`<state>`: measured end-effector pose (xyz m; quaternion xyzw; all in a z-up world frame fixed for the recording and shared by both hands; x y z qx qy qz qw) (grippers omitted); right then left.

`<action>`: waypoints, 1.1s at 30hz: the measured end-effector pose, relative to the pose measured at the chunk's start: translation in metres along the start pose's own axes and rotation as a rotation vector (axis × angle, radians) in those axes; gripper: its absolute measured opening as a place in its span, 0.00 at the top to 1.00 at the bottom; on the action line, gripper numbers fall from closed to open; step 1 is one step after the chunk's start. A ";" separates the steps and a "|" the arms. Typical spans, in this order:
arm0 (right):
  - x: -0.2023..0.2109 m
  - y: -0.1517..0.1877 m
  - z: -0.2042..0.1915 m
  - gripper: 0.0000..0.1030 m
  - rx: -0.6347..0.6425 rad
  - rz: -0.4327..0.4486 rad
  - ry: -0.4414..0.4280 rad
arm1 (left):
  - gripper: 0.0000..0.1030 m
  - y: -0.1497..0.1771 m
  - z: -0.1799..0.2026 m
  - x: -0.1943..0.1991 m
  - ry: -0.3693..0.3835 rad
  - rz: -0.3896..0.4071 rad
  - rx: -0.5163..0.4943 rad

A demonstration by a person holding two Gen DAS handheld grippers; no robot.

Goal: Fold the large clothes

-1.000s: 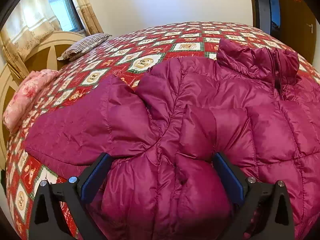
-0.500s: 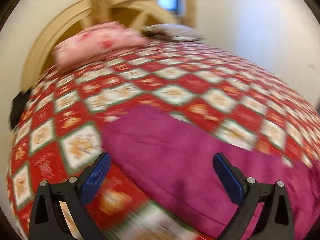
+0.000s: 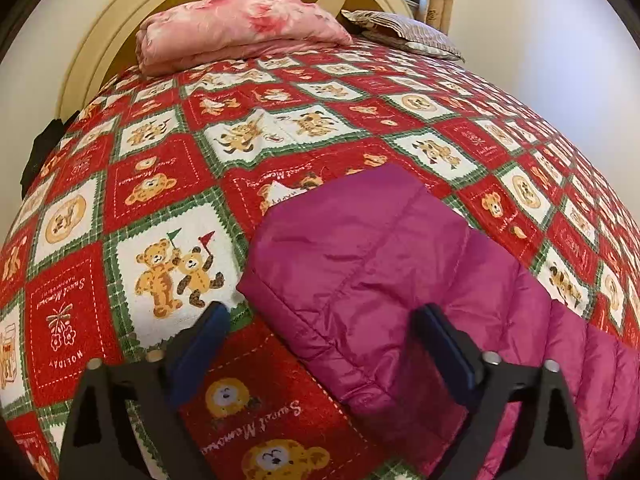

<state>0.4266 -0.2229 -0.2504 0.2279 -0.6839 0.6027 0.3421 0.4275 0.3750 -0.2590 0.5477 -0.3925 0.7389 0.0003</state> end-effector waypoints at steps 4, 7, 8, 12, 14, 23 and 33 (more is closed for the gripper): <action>0.000 0.000 0.000 0.40 0.000 0.000 -0.001 | 0.63 -0.009 0.003 0.008 0.014 0.024 -0.034; 0.000 0.000 0.000 0.39 -0.002 0.000 -0.003 | 0.84 -0.010 0.011 0.009 0.106 0.007 -0.041; 0.000 0.000 0.000 0.39 -0.002 0.000 -0.004 | 0.86 -0.011 0.013 0.011 0.108 0.006 -0.042; 0.000 0.000 0.000 0.39 -0.002 0.001 -0.004 | 0.88 -0.018 0.028 0.039 0.148 0.090 -0.081; 0.000 0.000 0.000 0.39 -0.003 0.001 -0.005 | 0.88 -0.020 0.049 0.067 0.190 0.156 -0.139; 0.000 0.000 0.000 0.39 -0.003 0.001 -0.005 | 0.88 0.047 0.187 0.224 0.525 0.418 -0.537; 0.001 0.000 0.001 0.38 -0.018 0.005 -0.022 | 0.88 0.216 0.276 0.304 0.854 0.380 -0.901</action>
Point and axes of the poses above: each gripper's, at about its wrist camera, not at the fingertips, and x roughly against the way its jaws point, z to its right, y to its underside, the point moved 9 cm from there along -x, roughly the way its jaws point, and after that the axes turned 3 degrees about -z, right-handed, at the moved point
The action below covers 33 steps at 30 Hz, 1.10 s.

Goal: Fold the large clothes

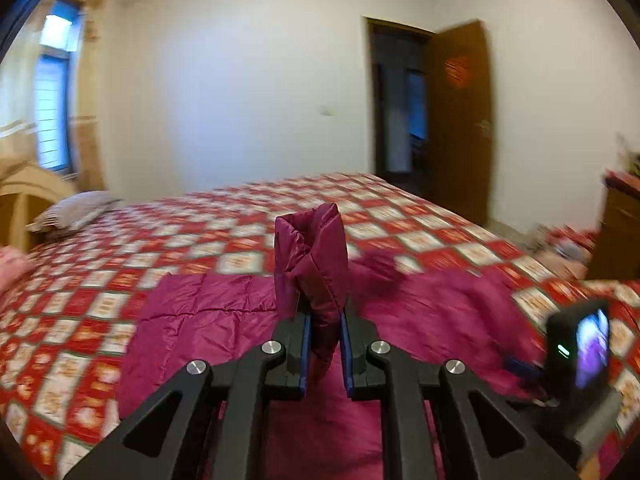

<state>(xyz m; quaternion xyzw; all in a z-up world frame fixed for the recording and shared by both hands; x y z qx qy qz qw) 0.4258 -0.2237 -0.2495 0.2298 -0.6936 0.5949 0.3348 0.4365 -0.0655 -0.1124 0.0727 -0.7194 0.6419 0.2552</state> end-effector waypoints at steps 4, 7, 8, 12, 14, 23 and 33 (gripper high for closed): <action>0.000 0.000 0.000 0.38 -0.007 0.001 -0.009 | 0.88 0.038 0.036 -0.024 0.058 -0.110 -0.038; 0.000 0.000 0.001 0.38 -0.009 0.002 -0.010 | 0.87 0.069 0.038 -0.036 0.099 -0.223 -0.031; 0.000 -0.001 0.000 0.37 -0.009 0.002 -0.011 | 0.85 0.078 0.037 -0.036 0.121 -0.260 -0.022; 0.000 -0.001 0.000 0.37 -0.009 0.001 -0.010 | 0.75 0.096 0.033 -0.021 0.152 -0.317 0.011; 0.000 -0.001 0.000 0.36 -0.010 0.001 -0.013 | 0.58 0.096 0.027 -0.008 0.130 -0.298 0.009; 0.017 0.004 0.004 0.29 -0.026 -0.020 -0.047 | 0.12 0.116 -0.069 0.036 -0.133 -0.225 0.114; 0.081 -0.014 -0.047 0.25 0.042 0.113 -0.128 | 0.12 0.171 -0.119 0.009 -0.225 -0.391 0.315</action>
Point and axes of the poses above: each gripper's, at about its wrist camera, not at the fingertips, and x roughly against the way its jaws point, z to its right, y to its underside, the point moved 9 cm from there along -x, roughly the way its jaws point, and after that the axes turned 3 degrees about -z, right-handed, at the moved point
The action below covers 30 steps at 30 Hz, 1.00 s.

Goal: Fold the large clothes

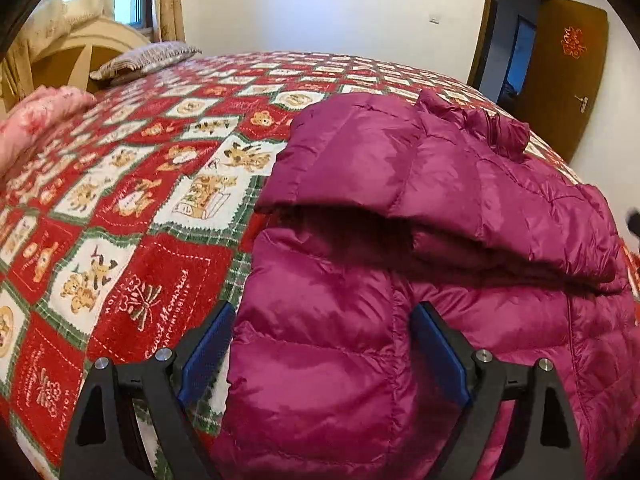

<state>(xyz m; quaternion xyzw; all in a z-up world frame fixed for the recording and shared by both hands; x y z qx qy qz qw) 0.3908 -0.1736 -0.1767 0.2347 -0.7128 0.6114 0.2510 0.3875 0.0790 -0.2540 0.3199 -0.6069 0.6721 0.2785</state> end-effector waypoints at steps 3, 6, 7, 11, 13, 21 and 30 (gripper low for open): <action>-0.030 0.006 -0.018 0.23 0.083 -0.081 0.071 | 0.12 0.001 0.005 -0.001 -0.028 -0.003 -0.027; -0.055 0.026 -0.020 0.68 0.095 -0.199 0.056 | 0.11 0.002 0.004 -0.003 -0.023 -0.006 -0.023; -0.057 0.032 -0.021 0.69 0.095 -0.218 0.029 | 0.11 0.002 0.003 -0.002 -0.021 -0.006 -0.023; -0.043 0.030 -0.007 0.73 0.155 -0.161 0.114 | 0.10 0.001 0.002 -0.003 -0.019 -0.007 -0.024; -0.043 0.031 0.011 0.73 0.127 -0.174 0.140 | 0.10 0.002 0.002 -0.003 -0.017 -0.008 -0.022; -0.055 0.044 0.018 0.62 0.168 -0.198 0.159 | 0.09 0.000 0.003 -0.002 -0.042 -0.015 -0.032; -0.003 -0.020 0.038 0.60 0.026 -0.069 0.034 | 0.09 -0.086 0.034 0.067 -0.020 0.187 -0.130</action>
Point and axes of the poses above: each gripper's, at about its wrist camera, not at the fingertips, and x roughly against the way its jaws point, z to its right, y to its underside, the point moved 9 cm from there along -x, roughly the way its jaws point, and after that the axes turned 3 degrees about -z, right-handed, at the moved point
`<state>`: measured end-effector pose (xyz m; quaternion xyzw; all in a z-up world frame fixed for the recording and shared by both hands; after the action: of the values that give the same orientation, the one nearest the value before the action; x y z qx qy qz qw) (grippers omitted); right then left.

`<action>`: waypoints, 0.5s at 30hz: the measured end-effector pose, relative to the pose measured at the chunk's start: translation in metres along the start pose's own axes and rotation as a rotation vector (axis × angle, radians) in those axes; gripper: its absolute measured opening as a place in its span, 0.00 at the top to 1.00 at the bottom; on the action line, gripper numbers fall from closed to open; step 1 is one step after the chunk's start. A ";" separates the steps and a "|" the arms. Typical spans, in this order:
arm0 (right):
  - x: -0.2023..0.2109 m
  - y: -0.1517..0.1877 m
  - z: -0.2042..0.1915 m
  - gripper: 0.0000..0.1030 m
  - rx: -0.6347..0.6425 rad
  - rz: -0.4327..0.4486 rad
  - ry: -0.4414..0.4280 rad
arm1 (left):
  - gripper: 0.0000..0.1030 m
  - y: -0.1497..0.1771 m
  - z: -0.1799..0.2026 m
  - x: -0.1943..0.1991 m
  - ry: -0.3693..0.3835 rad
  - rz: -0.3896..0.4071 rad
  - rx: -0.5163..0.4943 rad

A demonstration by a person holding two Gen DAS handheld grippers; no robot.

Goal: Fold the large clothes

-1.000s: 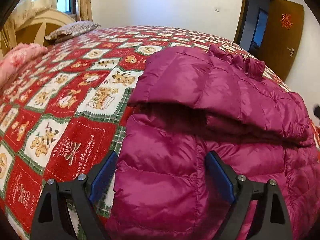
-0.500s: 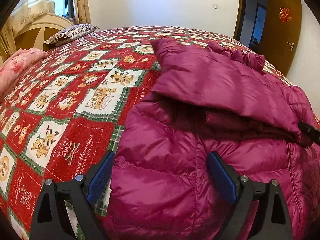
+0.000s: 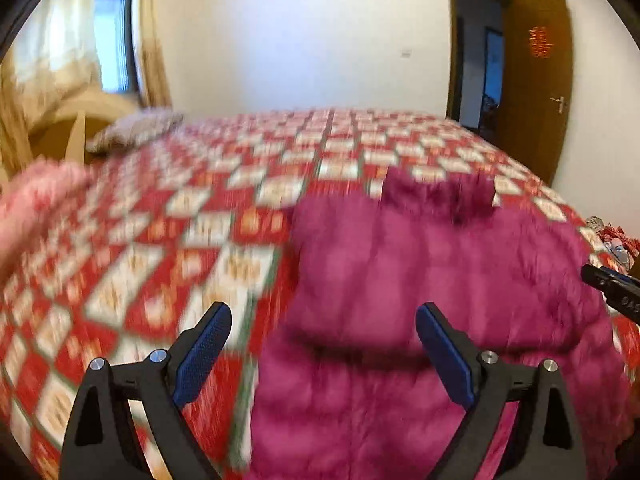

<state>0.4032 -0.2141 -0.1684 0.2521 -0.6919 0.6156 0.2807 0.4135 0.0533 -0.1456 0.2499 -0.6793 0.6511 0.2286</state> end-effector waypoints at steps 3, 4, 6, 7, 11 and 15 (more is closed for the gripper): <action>-0.008 -0.025 -0.010 0.60 -0.028 -0.025 -0.059 | 0.09 -0.036 0.008 -0.019 -0.008 -0.012 -0.004; -0.016 -0.029 -0.015 0.60 -0.037 -0.042 -0.078 | 0.09 -0.050 0.010 -0.034 -0.008 -0.024 0.009; -0.038 -0.033 -0.026 0.60 -0.024 -0.081 -0.094 | 0.09 -0.062 0.010 -0.058 -0.045 -0.045 0.027; -0.048 -0.031 -0.031 0.60 -0.009 -0.095 -0.087 | 0.09 -0.065 0.005 -0.075 -0.085 -0.073 0.044; -0.084 -0.006 -0.032 0.61 -0.001 -0.158 -0.063 | 0.09 -0.055 0.002 -0.122 -0.119 -0.149 0.070; -0.100 0.006 -0.028 0.62 0.059 -0.137 -0.046 | 0.09 -0.020 -0.007 -0.160 -0.165 -0.207 0.075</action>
<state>0.4729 -0.1852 -0.2400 0.3212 -0.6608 0.6090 0.2989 0.5494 0.0666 -0.2322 0.3795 -0.6415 0.6262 0.2285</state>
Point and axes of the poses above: each gripper's, at about its wrist camera, not at the fingertips, and x roughly against the way its jaws point, z to its right, y to its underside, the point moved 9 cm from there along -x, roughly the way its jaws point, and after that the axes turned 3 degrees about -z, right-handed, at the moved point
